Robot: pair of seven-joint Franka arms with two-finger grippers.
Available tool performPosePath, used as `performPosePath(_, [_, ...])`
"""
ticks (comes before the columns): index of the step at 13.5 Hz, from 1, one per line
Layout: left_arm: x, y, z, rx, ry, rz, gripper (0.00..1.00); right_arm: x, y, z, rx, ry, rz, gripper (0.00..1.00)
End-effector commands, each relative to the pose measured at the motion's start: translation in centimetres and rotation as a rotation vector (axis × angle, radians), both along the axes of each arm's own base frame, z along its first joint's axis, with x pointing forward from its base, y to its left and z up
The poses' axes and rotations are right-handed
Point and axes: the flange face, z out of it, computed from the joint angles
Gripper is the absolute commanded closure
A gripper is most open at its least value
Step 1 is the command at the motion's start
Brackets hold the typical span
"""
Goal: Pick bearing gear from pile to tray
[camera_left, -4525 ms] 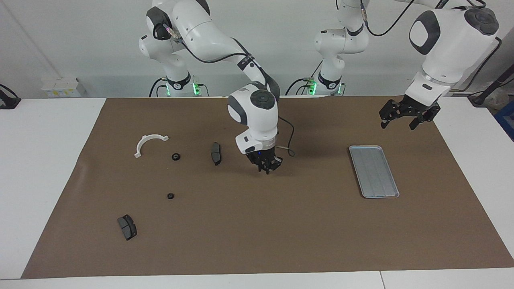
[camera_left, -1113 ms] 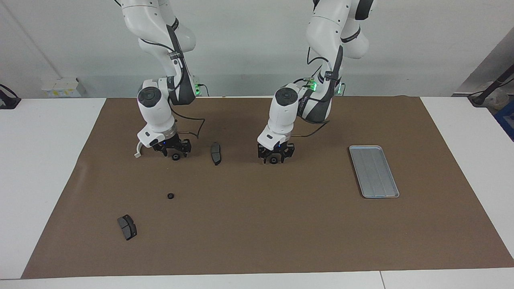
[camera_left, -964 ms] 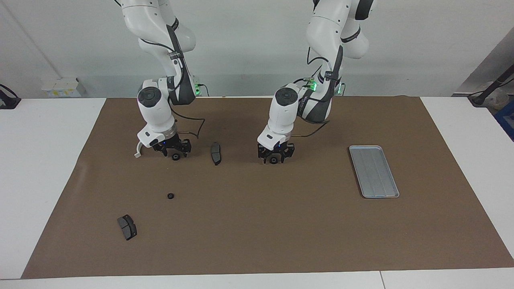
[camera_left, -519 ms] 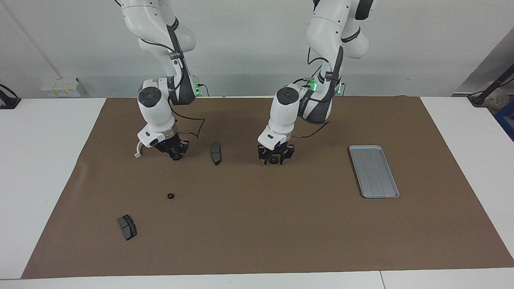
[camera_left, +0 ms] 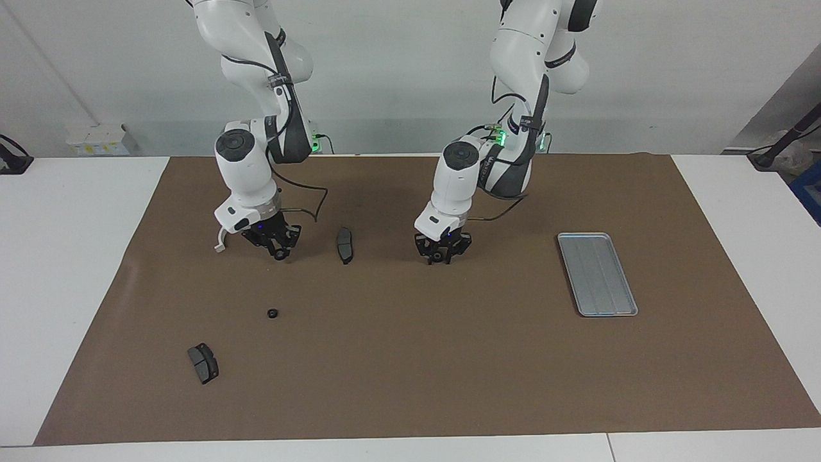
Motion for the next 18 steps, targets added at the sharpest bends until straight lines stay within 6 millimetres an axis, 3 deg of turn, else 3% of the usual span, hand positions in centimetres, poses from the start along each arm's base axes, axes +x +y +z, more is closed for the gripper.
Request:
performPosePath(1, [-0.7, 0.5, -0.2, 0.005, -0.009, -0.006, 0.65, 0.5, 1.7, 2.0, 0.021, 0.017, -0.034, 0.99])
performPosePath(5, [-0.8, 0.5, -0.2, 0.008, -0.006, -0.006, 0.78, 2.1, 2.6, 4.9, 0.043, 0.034, -0.044, 0.99])
performPosePath(8, [-0.6, 0.6, -0.1, 0.011, -0.002, -0.005, 0.84, 2.9, 3.2, 5.5, 0.05, 0.026, -0.043, 1.0])
performPosePath(10, [0.5, 0.9, 1.2, 0.034, 0.027, 0.011, 0.88, 3.0, 3.5, 5.5, 0.083, 0.019, -0.075, 1.0])
performPosePath(11, [2.2, 1.7, 2.8, 0.042, 0.039, 0.037, 0.89, 3.0, 4.5, 5.3, 0.088, 0.018, -0.075, 1.0])
performPosePath(13, [6.2, 5.7, 6.1, 0.042, 0.042, 0.099, 0.9, 2.8, 7.0, 4.8, 0.095, 0.006, -0.108, 1.0])
performPosePath(15, [8.7, 10.7, 7.9, 0.038, 0.033, 0.138, 0.9, 2.9, 9.2, 4.5, 0.101, 0.0, -0.134, 1.0])
performPosePath(18, [11.8, 20.3, 8.1, 0.046, 0.028, 0.153, 0.89, 3.3, 15.2, 4.7, 0.118, -0.009, -0.184, 1.0])
